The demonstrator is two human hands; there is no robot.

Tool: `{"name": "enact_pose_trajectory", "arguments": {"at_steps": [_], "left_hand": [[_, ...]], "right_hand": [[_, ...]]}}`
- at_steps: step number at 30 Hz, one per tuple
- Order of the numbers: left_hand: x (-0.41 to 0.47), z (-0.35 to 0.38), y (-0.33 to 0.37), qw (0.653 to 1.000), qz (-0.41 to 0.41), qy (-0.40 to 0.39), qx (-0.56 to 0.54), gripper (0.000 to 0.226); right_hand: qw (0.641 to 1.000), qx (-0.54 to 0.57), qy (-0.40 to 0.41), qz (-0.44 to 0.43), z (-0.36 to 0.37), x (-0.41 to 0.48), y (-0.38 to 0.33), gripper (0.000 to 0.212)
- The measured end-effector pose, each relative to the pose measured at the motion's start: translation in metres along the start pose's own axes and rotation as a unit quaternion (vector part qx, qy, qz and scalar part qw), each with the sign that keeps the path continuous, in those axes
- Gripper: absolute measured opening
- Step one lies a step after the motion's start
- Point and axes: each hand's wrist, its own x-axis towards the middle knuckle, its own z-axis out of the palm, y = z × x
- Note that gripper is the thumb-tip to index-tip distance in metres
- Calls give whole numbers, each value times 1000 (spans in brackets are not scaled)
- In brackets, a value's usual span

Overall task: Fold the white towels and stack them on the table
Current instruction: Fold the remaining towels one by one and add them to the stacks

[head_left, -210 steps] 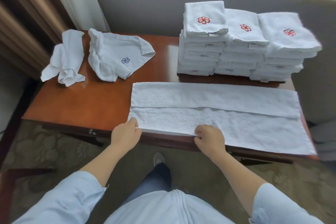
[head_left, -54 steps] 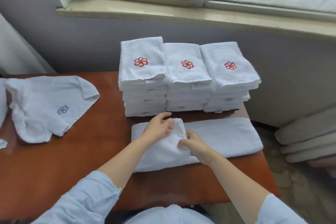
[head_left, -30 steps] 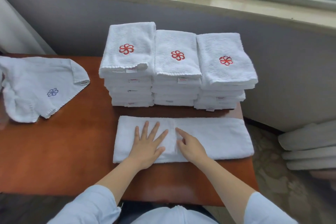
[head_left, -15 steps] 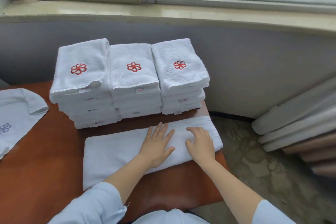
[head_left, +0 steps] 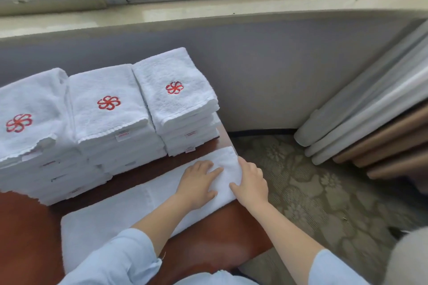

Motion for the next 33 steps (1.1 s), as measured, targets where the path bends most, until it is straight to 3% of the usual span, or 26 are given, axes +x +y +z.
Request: {"name": "enact_pose_trajectory", "arguments": {"at_steps": [5, 7, 9, 11, 13, 15, 17, 20, 23, 25, 27, 29, 33], "left_hand": [[7, 1, 2, 1000, -21, -1, -2, 68], [8, -1, 1, 999, -29, 5, -34, 64], [8, -8, 2, 989, -56, 9, -139, 53], [6, -19, 4, 934, -95, -13, -345, 42], [1, -34, 7, 840, -123, -19, -528, 35], [-7, -52, 5, 780, -166, -4, -603, 43], [-20, -66, -6, 752, -199, -2, -629, 56], [-50, -81, -29, 740, -204, 11, -641, 50], [-85, -87, -54, 783, -216, 48, -581, 41], [-111, -88, -72, 793, -220, 76, -564, 26], [-142, -93, -87, 771, -224, 91, -589, 22], [-172, -97, -101, 748, -233, 108, -612, 34], [-222, -81, -141, 725, -254, 137, -625, 41]], "right_hand": [[992, 92, -59, 60, -1, 9, -4, 77], [970, 202, -71, 113, -2, 12, -6, 82], [933, 326, -61, 142, -6, 13, -7, 76], [904, 407, -45, 125, -13, 10, -13, 53], [898, 431, -54, 74, -21, 4, -26, 33], [892, 445, -82, 20, -29, -4, -43, 33], [876, 470, -107, -20, -32, -11, -60, 31], [866, 479, -136, -50, -32, -24, -91, 32], [850, 501, -143, -76, -23, -37, -126, 38], [837, 529, -118, -71, -15, -47, -151, 35], [845, 530, -52, -59, -3, -55, -173, 34], [880, 470, -6, -68, 11, -63, -189, 32], [938, 318, -33, -132, 46, -86, -215, 28]]}}
